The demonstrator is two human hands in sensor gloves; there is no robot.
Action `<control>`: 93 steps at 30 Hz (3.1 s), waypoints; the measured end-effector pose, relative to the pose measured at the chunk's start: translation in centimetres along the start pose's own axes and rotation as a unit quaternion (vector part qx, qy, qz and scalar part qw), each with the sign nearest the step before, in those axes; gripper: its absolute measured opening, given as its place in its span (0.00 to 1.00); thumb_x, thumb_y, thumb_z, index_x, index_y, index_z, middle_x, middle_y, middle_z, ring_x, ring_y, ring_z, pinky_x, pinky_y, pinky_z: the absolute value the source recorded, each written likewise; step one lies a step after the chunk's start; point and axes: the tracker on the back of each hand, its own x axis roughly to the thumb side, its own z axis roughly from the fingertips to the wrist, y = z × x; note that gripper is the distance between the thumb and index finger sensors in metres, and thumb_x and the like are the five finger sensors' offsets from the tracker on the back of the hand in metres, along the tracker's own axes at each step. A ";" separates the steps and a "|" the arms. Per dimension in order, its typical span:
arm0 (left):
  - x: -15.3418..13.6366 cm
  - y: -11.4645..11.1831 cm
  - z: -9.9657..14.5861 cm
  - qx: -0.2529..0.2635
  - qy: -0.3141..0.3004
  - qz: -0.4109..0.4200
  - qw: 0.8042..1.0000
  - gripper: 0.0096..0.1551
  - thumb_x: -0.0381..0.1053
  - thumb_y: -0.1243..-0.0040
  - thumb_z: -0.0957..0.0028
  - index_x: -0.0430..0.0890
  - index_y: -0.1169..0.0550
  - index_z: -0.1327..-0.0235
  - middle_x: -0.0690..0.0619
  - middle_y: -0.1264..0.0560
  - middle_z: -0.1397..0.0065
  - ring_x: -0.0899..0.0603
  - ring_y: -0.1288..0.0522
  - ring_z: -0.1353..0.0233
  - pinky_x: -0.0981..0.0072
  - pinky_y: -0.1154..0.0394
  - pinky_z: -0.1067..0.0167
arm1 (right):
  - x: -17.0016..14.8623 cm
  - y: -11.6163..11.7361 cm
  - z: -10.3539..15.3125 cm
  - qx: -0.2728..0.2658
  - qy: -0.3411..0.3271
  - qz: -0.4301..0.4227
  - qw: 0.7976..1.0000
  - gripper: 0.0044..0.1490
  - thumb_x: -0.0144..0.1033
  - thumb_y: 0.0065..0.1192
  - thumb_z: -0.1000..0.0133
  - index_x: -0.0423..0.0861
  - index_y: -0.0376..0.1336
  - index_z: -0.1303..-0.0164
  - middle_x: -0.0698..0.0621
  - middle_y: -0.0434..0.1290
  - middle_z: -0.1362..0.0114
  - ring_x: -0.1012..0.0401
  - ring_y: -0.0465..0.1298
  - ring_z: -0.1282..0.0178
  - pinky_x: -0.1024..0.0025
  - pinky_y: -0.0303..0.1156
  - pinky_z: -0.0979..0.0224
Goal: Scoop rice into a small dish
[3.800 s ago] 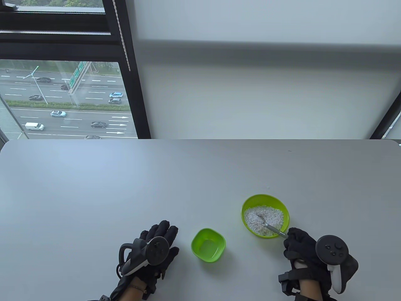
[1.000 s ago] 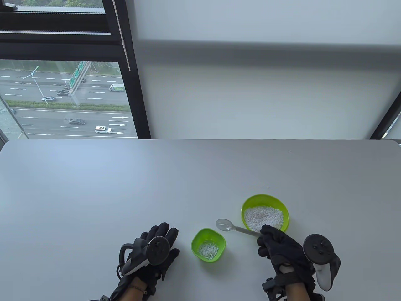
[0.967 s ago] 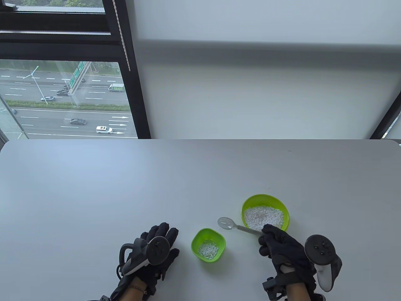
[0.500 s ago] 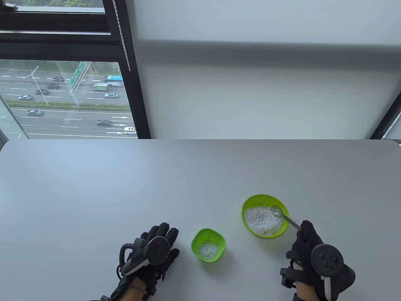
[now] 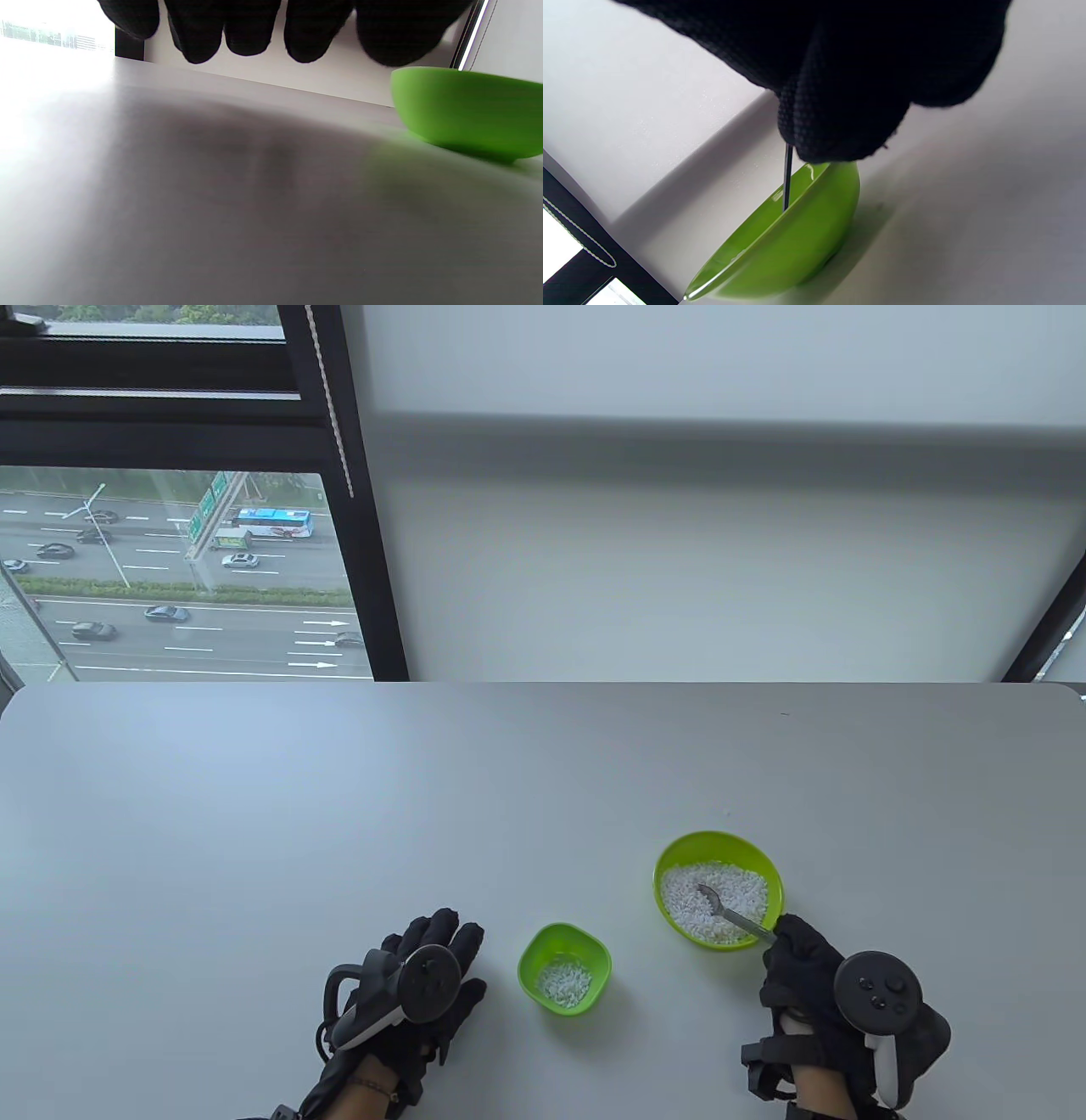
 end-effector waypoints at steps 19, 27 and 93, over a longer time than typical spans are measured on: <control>-0.3 0.0 0.0 0.001 0.005 0.009 1.000 0.41 0.68 0.45 0.49 0.56 0.33 0.20 0.46 0.40 0.12 0.33 0.34 0.18 0.36 0.38 0.26 | -4.6 -0.4 -1.1 0.037 0.143 -0.195 0.969 0.28 0.42 0.62 0.43 0.42 0.71 0.37 0.49 0.84 0.49 0.64 0.86 0.62 0.64 0.82 0.51; -0.3 0.0 0.0 -0.001 0.005 0.011 1.000 0.42 0.68 0.45 0.50 0.56 0.33 0.20 0.45 0.40 0.12 0.33 0.35 0.18 0.36 0.38 0.26 | -4.4 -0.3 -1.0 0.051 0.141 -0.202 0.968 0.28 0.42 0.61 0.42 0.42 0.70 0.36 0.49 0.83 0.47 0.64 0.86 0.61 0.64 0.82 0.50; -0.3 -0.1 0.0 -0.002 0.006 0.006 1.000 0.41 0.68 0.45 0.50 0.57 0.33 0.20 0.45 0.40 0.12 0.33 0.35 0.18 0.36 0.38 0.26 | 2.8 -0.5 1.6 0.018 -0.057 -0.081 0.995 0.27 0.39 0.68 0.44 0.43 0.72 0.36 0.47 0.84 0.46 0.61 0.87 0.60 0.61 0.82 0.50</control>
